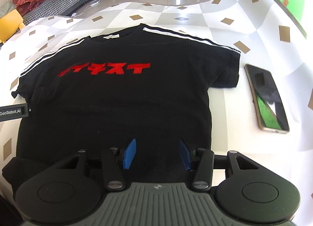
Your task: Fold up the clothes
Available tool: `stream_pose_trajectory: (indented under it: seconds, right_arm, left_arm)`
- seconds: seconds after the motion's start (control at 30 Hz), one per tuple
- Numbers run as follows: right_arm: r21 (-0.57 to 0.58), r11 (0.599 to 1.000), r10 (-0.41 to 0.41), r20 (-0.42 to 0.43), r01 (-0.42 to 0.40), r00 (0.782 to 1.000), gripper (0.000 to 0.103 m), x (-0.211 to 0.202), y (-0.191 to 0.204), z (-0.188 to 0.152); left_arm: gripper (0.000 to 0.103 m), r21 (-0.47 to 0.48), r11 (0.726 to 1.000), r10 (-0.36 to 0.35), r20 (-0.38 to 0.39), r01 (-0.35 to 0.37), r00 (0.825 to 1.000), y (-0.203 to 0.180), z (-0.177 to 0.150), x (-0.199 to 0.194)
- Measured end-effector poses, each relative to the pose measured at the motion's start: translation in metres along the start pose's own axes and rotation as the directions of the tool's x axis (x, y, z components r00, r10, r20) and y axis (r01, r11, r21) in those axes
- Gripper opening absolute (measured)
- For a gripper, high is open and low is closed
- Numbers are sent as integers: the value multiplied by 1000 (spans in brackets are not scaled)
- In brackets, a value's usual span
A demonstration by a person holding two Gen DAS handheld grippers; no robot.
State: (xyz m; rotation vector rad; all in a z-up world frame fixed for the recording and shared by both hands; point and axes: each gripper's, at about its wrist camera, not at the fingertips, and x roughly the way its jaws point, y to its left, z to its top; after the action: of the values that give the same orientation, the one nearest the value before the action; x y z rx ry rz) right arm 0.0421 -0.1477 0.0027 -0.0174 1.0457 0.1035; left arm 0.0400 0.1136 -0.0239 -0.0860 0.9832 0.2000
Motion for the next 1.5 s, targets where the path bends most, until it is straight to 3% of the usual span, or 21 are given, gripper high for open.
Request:
stream_pose_trajectory:
  seconds: [0.23, 0.4, 0.67, 1.1, 1.2, 1.37, 1.5]
  right_arm:
    - [85, 996, 8, -46, -4, 999, 47, -18, -12, -40]
    - [210, 978, 19, -108, 4, 994, 47, -22, -33, -70]
    - [313, 949, 2, -161, 49, 987, 50, -20, -54, -101]
    - [286, 956, -14, -146, 56, 989, 50, -8, -36, -116]
    - [286, 957, -7, -129, 44, 992, 42, -10, -33, -117]
    - [278, 960, 30, -100, -1, 995, 13, -13, -28, -117]
    - [257, 966, 18, -71, 1, 997, 5, -16, -22, -115]
  left_arm:
    - [103, 42, 999, 1, 8, -1, 1000, -8, -17, -16]
    - [103, 12, 1000, -2, -3, 2, 1000, -9, -21, -19]
    - [103, -16, 1000, -3, 1, 3, 1000, -9, -19, -22]
    - [103, -96, 995, 9, 10, -8, 1000, 6, -13, -26]
    - [103, -123, 992, 20, 3, -19, 1000, 12, -13, -25]
    - [103, -154, 988, 28, -4, -29, 1000, 18, -12, -25]
    - [103, -185, 982, 43, -10, -44, 999, 26, -10, -25]
